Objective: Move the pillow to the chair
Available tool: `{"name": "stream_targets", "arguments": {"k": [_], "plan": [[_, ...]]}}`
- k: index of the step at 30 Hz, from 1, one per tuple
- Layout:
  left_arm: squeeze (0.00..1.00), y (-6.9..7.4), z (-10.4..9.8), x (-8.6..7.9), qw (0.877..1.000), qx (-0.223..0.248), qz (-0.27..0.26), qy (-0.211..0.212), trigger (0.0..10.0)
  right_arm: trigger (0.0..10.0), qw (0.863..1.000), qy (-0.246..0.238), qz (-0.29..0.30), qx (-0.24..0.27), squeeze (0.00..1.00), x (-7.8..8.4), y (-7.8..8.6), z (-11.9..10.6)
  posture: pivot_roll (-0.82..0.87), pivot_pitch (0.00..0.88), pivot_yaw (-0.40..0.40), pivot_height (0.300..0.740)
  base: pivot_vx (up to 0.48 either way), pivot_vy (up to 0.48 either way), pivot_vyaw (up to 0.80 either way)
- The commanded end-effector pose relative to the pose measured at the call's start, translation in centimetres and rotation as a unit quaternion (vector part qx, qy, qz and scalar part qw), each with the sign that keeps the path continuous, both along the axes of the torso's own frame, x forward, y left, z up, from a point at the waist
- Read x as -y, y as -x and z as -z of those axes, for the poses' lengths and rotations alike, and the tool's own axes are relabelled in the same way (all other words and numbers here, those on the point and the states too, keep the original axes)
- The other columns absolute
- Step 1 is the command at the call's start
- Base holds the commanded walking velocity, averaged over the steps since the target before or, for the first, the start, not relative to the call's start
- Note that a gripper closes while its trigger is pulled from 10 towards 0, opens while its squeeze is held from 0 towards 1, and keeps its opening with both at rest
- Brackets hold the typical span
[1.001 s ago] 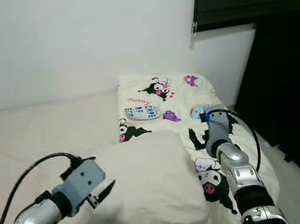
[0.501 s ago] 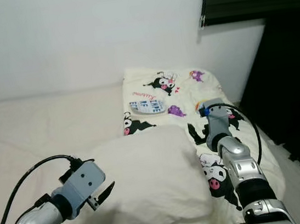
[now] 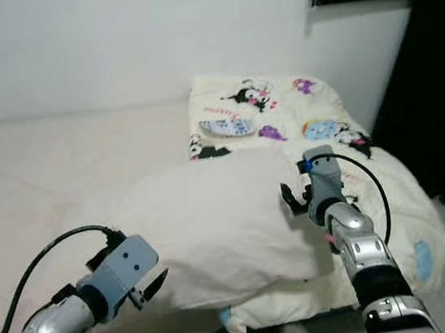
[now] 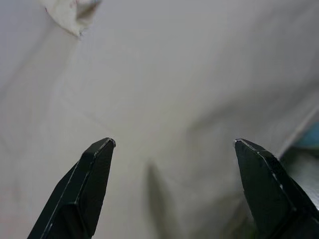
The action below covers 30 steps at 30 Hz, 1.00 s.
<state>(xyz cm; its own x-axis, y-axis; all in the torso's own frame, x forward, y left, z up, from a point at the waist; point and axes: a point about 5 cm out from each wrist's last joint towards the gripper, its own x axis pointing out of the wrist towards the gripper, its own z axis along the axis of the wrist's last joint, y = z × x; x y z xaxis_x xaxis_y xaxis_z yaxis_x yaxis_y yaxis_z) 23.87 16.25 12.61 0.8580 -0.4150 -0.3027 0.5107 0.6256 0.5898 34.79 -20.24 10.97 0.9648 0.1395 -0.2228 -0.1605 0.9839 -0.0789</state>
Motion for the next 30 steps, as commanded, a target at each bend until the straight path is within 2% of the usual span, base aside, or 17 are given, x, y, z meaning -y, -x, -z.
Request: {"name": "stream_targets", "arguments": {"k": [1,8,11,13,18,24,25,27,30], "plan": [[0.0,0.0,-0.5,0.7,1.0,0.002,0.011,0.0,10.0,10.0,1.0,0.006,-0.003,-0.001,0.0,-0.2,0.0,0.0,0.06,0.0,-0.065,0.555,0.0,0.0,0.0],[0.0,0.5,-0.9,1.4,0.999,-0.02,0.019,0.034,10.0,10.0,1.0,0.007,-0.002,0.0,0.0,-0.2,0.0,0.0,0.06,0.0,-0.062,0.525,0.0,0.0,0.0],[0.0,0.5,-1.1,2.1,0.998,-0.027,0.025,0.053,10.0,10.0,1.0,0.008,-0.002,0.001,0.0,-0.2,0.0,-0.1,0.05,0.0,-0.061,0.515,0.0,0.0,0.0],[0.0,0.7,-1.1,3.1,0.996,-0.038,0.042,0.07,10.0,10.0,1.0,0.009,-0.002,0.002,0.0,-0.2,0.0,-0.1,0.05,0.0,-0.057,0.505,0.0,0.0,0.0],[0.0,0.8,-0.3,4.7,0.993,-0.065,0.068,0.071,10.0,10.0,1.0,0.011,0.002,0.005,0.0,-0.1,-0.1,-0.4,0.04,0.0,-0.054,0.48,0.0,0.0,0.0],[0.0,0.7,0.1,5.2,0.992,-0.081,0.075,0.066,10.0,10.0,1.0,0.011,0.003,0.008,0.0,0.0,-0.1,-0.6,0.04,0.0,-0.052,0.465,0.0,0.0,0.0],[0.0,0.4,0.2,5.7,0.991,-0.087,0.083,0.063,10.0,10.0,1.0,0.012,0.004,0.01,0.0,0.0,-0.2,-0.8,0.03,0.0,-0.055,0.46,0.0,0.0,0.0],[0.0,-1.2,0.2,6.5,0.995,-0.057,0.074,0.035,10.0,10.0,1.0,0.013,0.004,0.016,0.0,-0.2,-0.3,-1.2,0.03,0.0,-0.053,0.45,0.0,0.0,0.0],[0.0,-2.1,0.1,6.8,0.997,-0.041,0.065,0.021,10.0,10.0,1.0,0.013,0.003,0.022,0.0,-0.3,-0.4,-1.5,0.02,0.0,-0.052,0.44,0.0,0.0,0.0]]}}
